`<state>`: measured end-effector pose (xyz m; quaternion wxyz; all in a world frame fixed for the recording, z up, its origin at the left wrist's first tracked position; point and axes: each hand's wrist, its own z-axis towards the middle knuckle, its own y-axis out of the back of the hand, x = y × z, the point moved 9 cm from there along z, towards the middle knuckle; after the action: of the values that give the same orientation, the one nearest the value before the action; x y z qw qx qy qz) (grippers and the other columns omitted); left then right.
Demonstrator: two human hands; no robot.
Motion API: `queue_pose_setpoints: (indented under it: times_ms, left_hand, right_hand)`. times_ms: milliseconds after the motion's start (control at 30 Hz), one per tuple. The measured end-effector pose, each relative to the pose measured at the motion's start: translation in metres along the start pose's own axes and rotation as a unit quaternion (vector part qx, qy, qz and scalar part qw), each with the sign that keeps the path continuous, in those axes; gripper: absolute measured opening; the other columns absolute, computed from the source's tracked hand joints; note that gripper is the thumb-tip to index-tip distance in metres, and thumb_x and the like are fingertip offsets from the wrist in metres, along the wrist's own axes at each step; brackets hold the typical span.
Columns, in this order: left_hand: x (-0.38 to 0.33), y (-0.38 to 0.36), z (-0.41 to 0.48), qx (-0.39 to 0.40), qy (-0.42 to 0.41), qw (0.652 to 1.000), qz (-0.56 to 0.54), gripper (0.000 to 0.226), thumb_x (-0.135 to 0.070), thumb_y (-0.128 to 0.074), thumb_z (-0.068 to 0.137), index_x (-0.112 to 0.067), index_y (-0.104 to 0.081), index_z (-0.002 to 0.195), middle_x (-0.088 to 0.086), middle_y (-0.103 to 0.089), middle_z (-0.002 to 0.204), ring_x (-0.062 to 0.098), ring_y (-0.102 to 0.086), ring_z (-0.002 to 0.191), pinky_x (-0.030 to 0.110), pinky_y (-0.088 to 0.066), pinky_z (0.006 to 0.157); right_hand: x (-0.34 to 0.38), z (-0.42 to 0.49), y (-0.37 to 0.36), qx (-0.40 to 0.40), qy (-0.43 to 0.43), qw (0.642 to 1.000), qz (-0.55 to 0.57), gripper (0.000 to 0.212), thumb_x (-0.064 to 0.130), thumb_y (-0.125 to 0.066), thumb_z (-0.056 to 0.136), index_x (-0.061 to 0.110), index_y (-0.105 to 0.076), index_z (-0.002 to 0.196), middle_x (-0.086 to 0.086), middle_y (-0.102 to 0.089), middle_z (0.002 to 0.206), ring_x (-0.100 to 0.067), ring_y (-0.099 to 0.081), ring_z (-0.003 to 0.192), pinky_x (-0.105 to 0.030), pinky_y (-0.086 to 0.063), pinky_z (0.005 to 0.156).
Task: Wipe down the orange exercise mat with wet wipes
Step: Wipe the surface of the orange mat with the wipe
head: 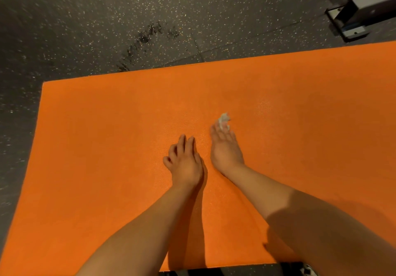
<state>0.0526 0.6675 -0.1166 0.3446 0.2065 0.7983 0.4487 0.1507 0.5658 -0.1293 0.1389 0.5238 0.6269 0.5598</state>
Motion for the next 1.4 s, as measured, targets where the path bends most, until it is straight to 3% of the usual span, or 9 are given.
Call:
queue_pose_setpoints:
  times_ms: [100,167,400,633,767,900,1000,1167,1400]
  left_hand:
    - [-0.007,0.004,0.012,-0.012,-0.013,1.0,-0.011,0.05,-0.03,-0.037,0.105,-0.034,-0.03,0.154,-0.008,-0.008,0.168,0.025,-0.008,0.149,0.05,-0.006,0.114]
    - [-0.012,0.0,0.021,0.009,-0.026,1.0,-0.009,0.054,-0.032,-0.036,0.105,-0.034,-0.024,0.157,-0.008,-0.005,0.168,0.024,-0.004,0.151,0.051,-0.006,0.116]
    - [-0.014,-0.014,0.023,0.041,-0.038,0.998,0.012,0.059,-0.042,-0.034,0.104,-0.039,-0.011,0.159,-0.01,0.008,0.168,0.021,0.007,0.153,0.052,-0.002,0.117]
    - [-0.011,-0.015,0.023,0.046,-0.046,0.998,0.004,0.058,-0.044,-0.032,0.105,-0.041,-0.011,0.159,-0.014,0.01,0.167,0.016,0.009,0.151,0.048,0.003,0.116]
    - [-0.011,-0.014,0.024,0.047,-0.048,0.998,0.003,0.058,-0.045,-0.032,0.105,-0.042,-0.011,0.159,-0.013,0.01,0.167,0.016,0.01,0.151,0.048,0.003,0.116]
    - [-0.012,-0.016,0.024,0.055,-0.044,0.997,0.006,0.058,-0.045,-0.031,0.105,-0.042,-0.008,0.159,-0.013,0.013,0.167,0.017,0.012,0.152,0.05,0.005,0.117]
    - [-0.014,-0.017,0.023,0.062,-0.038,0.997,0.01,0.058,-0.045,-0.028,0.106,-0.041,-0.007,0.159,-0.013,0.016,0.167,0.018,0.013,0.152,0.051,0.004,0.119]
    - [-0.011,-0.018,0.024,0.072,-0.045,0.996,0.004,0.057,-0.047,-0.027,0.106,-0.043,-0.005,0.159,-0.015,0.018,0.166,0.016,0.014,0.152,0.049,0.006,0.118]
    - [-0.014,-0.018,0.025,0.08,-0.042,0.996,0.009,0.059,-0.044,-0.028,0.106,-0.041,-0.003,0.159,-0.012,0.018,0.166,0.018,0.016,0.151,0.051,0.006,0.119]
  right_hand:
    - [0.029,0.0,-0.013,0.047,0.114,0.992,-0.022,0.062,0.021,-0.034,0.107,0.021,-0.007,0.162,0.003,0.012,0.169,-0.015,0.011,0.155,-0.04,0.005,0.126]
    - [0.019,0.003,-0.01,0.04,0.121,0.99,-0.057,0.066,0.017,-0.036,0.105,0.023,-0.003,0.162,0.007,0.02,0.168,-0.012,0.013,0.155,-0.043,0.008,0.125]
    - [-0.052,0.01,0.028,-0.04,-0.104,0.993,-0.031,0.073,0.009,-0.037,0.101,0.02,0.0,0.162,0.002,0.016,0.169,-0.014,0.017,0.154,-0.047,0.005,0.125]
    - [0.013,0.009,-0.008,0.035,0.075,0.997,-0.004,0.066,0.019,-0.038,0.107,0.021,-0.005,0.163,0.008,0.01,0.169,-0.009,0.016,0.153,-0.039,0.007,0.126]
    - [-0.026,0.013,0.012,0.005,0.014,0.998,-0.057,0.059,0.025,-0.026,0.11,0.023,0.002,0.163,0.009,0.014,0.168,-0.011,0.017,0.154,-0.045,0.005,0.126]
    - [-0.046,0.011,0.023,-0.005,-0.079,0.997,-0.021,0.06,0.035,-0.024,0.11,0.019,0.003,0.162,0.004,0.018,0.168,-0.012,0.019,0.153,-0.045,0.006,0.126]
    - [-0.02,0.009,0.011,0.006,-0.048,0.998,0.031,0.065,0.037,-0.031,0.109,0.018,0.002,0.162,0.003,0.018,0.167,-0.01,0.018,0.153,-0.039,0.008,0.126]
    - [0.002,0.006,-0.004,0.061,0.054,0.996,-0.023,0.062,0.041,-0.024,0.109,0.022,-0.001,0.163,0.009,0.015,0.168,-0.007,0.018,0.153,-0.047,0.004,0.126]
    - [-0.07,0.012,0.035,-0.035,-0.145,0.989,0.012,0.063,0.035,-0.029,0.108,0.018,-0.003,0.162,0.003,0.017,0.168,-0.013,0.017,0.154,-0.045,0.006,0.124]
